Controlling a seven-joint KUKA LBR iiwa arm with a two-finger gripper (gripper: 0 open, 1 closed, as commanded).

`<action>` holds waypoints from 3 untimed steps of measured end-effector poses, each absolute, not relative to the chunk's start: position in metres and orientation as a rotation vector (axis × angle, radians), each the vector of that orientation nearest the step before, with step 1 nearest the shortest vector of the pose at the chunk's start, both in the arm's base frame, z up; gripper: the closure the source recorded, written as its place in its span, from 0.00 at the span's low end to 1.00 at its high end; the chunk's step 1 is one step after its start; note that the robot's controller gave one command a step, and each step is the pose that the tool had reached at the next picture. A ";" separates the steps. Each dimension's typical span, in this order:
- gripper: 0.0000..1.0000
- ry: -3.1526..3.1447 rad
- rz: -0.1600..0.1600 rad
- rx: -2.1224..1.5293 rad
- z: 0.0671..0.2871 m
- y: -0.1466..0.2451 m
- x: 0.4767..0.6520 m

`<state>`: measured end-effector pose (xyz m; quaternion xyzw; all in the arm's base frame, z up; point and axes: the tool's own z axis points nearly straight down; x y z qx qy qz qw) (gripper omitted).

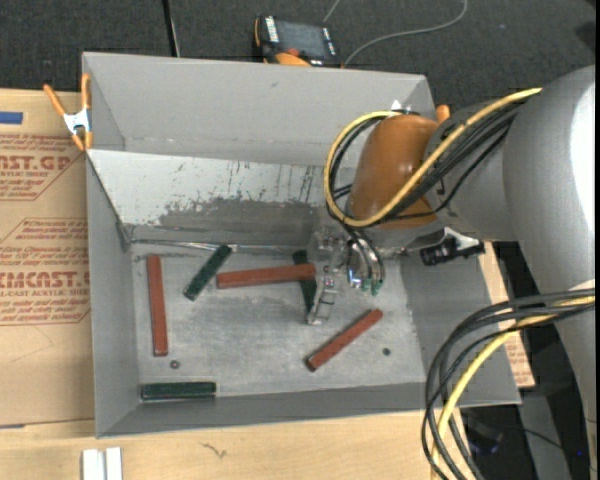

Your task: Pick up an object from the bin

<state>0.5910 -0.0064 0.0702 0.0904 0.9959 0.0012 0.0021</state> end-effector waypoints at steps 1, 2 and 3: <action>0.00 3.132 0.008 0.222 0.081 0.102 0.584; 1.00 3.131 0.002 0.232 0.081 0.096 0.585; 1.00 3.125 0.004 0.220 0.214 0.083 0.570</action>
Offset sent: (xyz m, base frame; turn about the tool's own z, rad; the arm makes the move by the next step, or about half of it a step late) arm -0.0064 0.1014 0.0106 -0.0308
